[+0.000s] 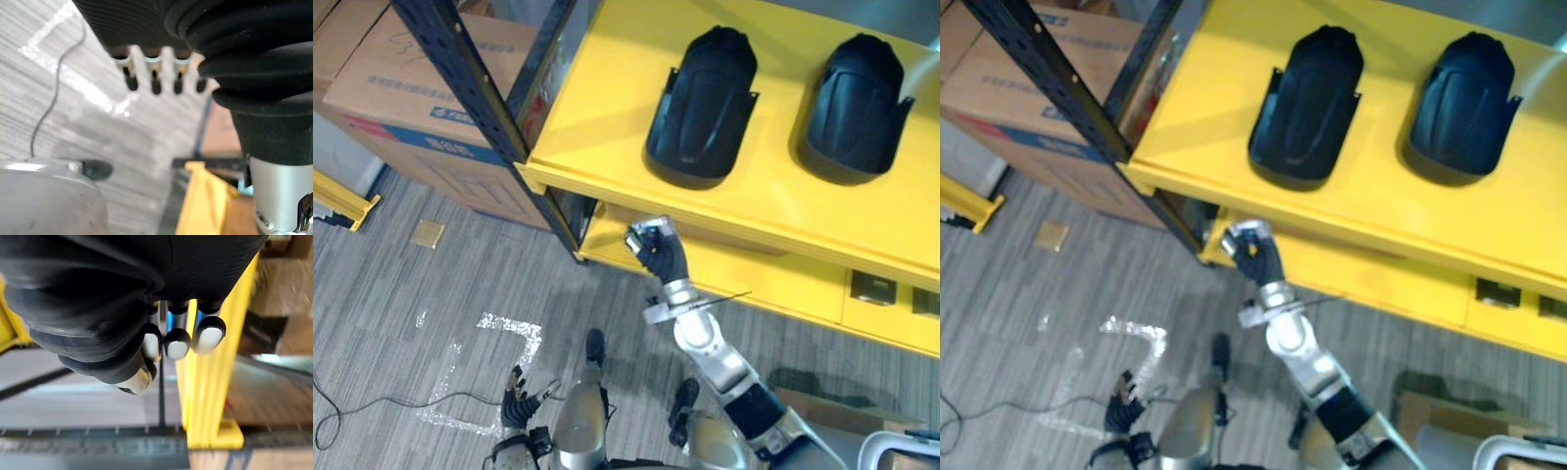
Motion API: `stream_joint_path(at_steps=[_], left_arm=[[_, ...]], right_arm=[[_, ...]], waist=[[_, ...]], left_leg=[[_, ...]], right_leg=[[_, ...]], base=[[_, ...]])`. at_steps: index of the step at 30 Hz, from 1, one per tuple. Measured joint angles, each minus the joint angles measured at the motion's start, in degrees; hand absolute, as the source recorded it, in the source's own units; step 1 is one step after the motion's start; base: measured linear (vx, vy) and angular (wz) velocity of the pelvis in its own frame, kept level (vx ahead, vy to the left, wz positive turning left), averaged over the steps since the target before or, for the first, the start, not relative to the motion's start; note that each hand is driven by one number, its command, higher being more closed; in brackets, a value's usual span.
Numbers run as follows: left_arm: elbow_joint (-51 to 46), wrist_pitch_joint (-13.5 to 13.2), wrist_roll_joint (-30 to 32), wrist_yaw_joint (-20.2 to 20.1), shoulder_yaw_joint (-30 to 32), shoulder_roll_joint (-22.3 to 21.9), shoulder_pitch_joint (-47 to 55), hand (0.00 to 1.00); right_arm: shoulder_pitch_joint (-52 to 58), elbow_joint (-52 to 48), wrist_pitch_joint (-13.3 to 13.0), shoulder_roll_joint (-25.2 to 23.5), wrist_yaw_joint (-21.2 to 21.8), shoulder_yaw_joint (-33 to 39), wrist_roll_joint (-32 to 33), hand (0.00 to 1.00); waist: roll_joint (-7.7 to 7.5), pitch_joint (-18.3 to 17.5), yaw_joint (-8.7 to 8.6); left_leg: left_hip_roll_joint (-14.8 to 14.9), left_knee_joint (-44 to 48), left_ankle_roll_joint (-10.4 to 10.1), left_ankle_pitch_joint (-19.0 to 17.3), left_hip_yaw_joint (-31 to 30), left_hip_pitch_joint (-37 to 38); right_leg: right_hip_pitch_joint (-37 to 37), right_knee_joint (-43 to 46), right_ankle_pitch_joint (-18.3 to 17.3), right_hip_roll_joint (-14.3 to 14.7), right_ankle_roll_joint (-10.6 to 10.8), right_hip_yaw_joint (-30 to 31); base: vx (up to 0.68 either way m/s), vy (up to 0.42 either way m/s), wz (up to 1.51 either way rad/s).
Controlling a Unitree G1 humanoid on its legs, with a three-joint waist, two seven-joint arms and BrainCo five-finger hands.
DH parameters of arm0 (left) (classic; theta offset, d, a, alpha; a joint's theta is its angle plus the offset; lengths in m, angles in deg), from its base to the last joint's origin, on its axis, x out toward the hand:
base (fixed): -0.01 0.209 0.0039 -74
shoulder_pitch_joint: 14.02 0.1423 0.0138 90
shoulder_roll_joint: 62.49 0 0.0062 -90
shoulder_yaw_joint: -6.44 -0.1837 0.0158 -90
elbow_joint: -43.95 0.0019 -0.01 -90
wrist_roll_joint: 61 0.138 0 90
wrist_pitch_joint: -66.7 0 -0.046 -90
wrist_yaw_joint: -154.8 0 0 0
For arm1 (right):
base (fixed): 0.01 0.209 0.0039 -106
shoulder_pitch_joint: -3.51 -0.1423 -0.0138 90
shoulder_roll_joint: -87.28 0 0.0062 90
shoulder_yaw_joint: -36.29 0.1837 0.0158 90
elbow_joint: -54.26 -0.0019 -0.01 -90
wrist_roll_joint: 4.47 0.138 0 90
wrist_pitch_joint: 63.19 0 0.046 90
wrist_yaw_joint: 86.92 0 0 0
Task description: Walk over and take plastic housings, then place them on the shelf
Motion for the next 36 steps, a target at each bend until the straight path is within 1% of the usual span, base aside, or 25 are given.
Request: stream_joint_path(at_steps=[5,7,11,15,20,26,28,29,30,31,32,33,34,35,36], left_arm=[[0.35,0.05,-0.01,-0.24,-0.17,0.18,-0.04,0.00],[0.35,0.09,-0.02,-0.27,-0.20,0.19,-0.04,0.00],[0.51,0.20,-1.32,-0.40,-0.26,0.17,-0.04,0.00],[0.53,0.22,-1.58,-1.08,-0.26,0.19,-0.05,0.00],[0.53,0.36,-1.70,-1.50,-0.26,0.20,-0.12,0.00],[0.62,0.47,-1.81,-1.55,-0.26,0.19,-0.46,0.00],[0.78,0.61,-1.82,-1.58,-0.36,0.15,-1.05,0.00],[1.02,0.67,-1.97,-1.61,-0.67,0.12,-1.64,0.00],[1.27,0.72,-2.11,-1.62,-0.87,-0.12,-2.13,0.00],[1.34,0.72,-2.14,-1.62,-0.92,-0.28,-2.31,0.00],[1.50,0.73,-2.15,-1.74,-1.05,-0.26,-2.65,0.00],[2.31,0.80,-2.23,-1.97,-0.80,0.30,-3.82,0.00],[2.57,0.82,-2.21,-1.97,-0.49,0.29,-4.20,0.00],[2.70,1.14,-2.22,-1.96,-0.80,-0.66,-3.73,0.00],[2.91,1.41,-2.21,-1.98,-0.96,-1.23,-4.57,0.00]], right_arm=[[-2.56,0.54,-1.67,-0.01,-2.25,3.66,-0.11,1.00],[-3.36,0.69,-1.68,0.01,-2.67,4.48,-0.23,1.00],[-4.57,2.66,-1.07,-0.01,-3.28,5.64,-0.14,1.00],[-6.31,7.59,0.56,0.04,-3.16,7.96,0.10,1.00],[-8.43,10.64,0.45,0.47,-1.94,9.03,0.06,1.00],[-12.94,17.99,-2.12,0.43,-0.81,9.04,0.00,1.00],[-14.62,19.93,-2.86,0.43,-0.81,9.55,-0.01,1.00],[-15.67,21.13,-3.35,0.50,-0.83,10.14,-0.04,1.00],[-16.76,22.15,-3.43,0.57,-0.83,10.65,-0.01,1.00],[-17.37,22.91,-3.51,0.59,-0.83,10.96,-0.02,1.00],[-18.46,24.06,-3.59,0.64,-0.83,11.56,0.00,1.00],[-19.35,25.16,-4.26,1.14,-0.85,12.14,-0.05,1.00],[-19.63,25.13,-4.49,1.34,-0.86,12.37,-0.04,1.00],[-19.89,25.02,-4.63,1.50,-0.86,12.40,-0.02,1.00],[-20.07,25.07,-5.38,1.56,-1.14,13.09,-0.03,1.00]], waist=[[0.00,0.00,0.00],[0.00,0.00,-0.01],[0.00,0.00,-0.01],[0.01,0.00,0.02],[0.04,0.02,0.06],[0.21,0.10,0.36],[0.66,0.28,0.38],[1.14,0.46,0.44],[1.56,0.67,1.00],[1.84,0.79,1.38],[2.11,0.93,1.57],[0.98,0.96,1.60],[1.00,0.93,1.98],[3.50,0.56,2.09],[3.52,0.77,1.92]], left_leg=[[0.00,0.03,0.00,0.00,-0.06,0.06],[0.00,0.19,-0.01,0.01,-0.11,0.12],[0.01,0.19,-0.04,0.04,-0.32,0.15],[-0.02,0.18,0.06,-0.06,-0.75,0.04],[-0.09,0.19,-0.07,-0.04,-1.46,0.01],[-0.17,0.19,-0.23,-0.18,-1.62,-0.15],[-0.16,0.19,-0.24,-0.20,-1.78,-0.66],[-0.15,0.19,-0.25,-0.21,-1.91,-1.05],[-0.21,0.13,-0.32,-0.27,-1.91,-1.11],[-0.27,-0.06,-0.60,-0.48,-1.88,-1.10],[-0.42,-0.08,-3.08,-2.45,-1.23,-1.49],[-1.44,2.94,-0.59,-2.32,0.43,-2.90],[-2.18,7.23,1.80,-1.57,0.06,-4.14],[-1.72,7.95,1.27,-5.44,-0.28,-2.95],[-2.70,5.96,1.10,-4.73,-0.26,-2.22]], right_leg=[[0.00,0.21,-0.03,-0.01,-0.04,0.00],[-0.01,0.43,-0.08,-0.02,-0.10,0.00],[-0.04,0.75,-0.28,-0.03,-0.38,-0.04],[-0.03,0.98,-0.40,-0.06,-0.53,-0.40],[-0.03,1.75,-0.66,-0.18,-0.36,-0.91],[-0.10,2.17,-0.89,-0.35,-0.55,-1.35],[-0.19,2.30,-0.91,-0.42,-0.50,-2.15],[-0.32,2.36,-0.97,-0.45,-0.38,-2.71],[-0.50,2.33,-1.01,-0.54,-0.33,-2.77],[-0.46,2.30,-1.01,-0.53,-0.33,-2.77],[-0.29,1.45,-0.92,-1.03,-0.48,-2.82],[-1.01,0.24,-0.81,-3.03,-0.92,-3.40],[-1.25,0.37,-0.68,-3.73,-0.70,-3.39],[-1.08,0.41,-0.03,-3.11,-0.10,-3.30],[-1.24,0.52,1.04,-3.77,-0.18,-2.75]], base=[[0.00,0.000,0.00],[0.00,0.000,0.00],[0.00,0.000,0.00],[-0.01,-0.012,0.04],[0.00,-0.020,0.05],[-0.03,-0.009,0.05],[-0.07,-0.006,0.18],[-0.09,0.000,0.19],[-0.09,0.001,0.13],[-0.09,0.004,0.11],[-0.09,0.048,0.27],[-0.09,0.058,0.28],[-0.01,0.053,0.14],[0.04,0.059,0.07],[0.05,0.086,0.10]])
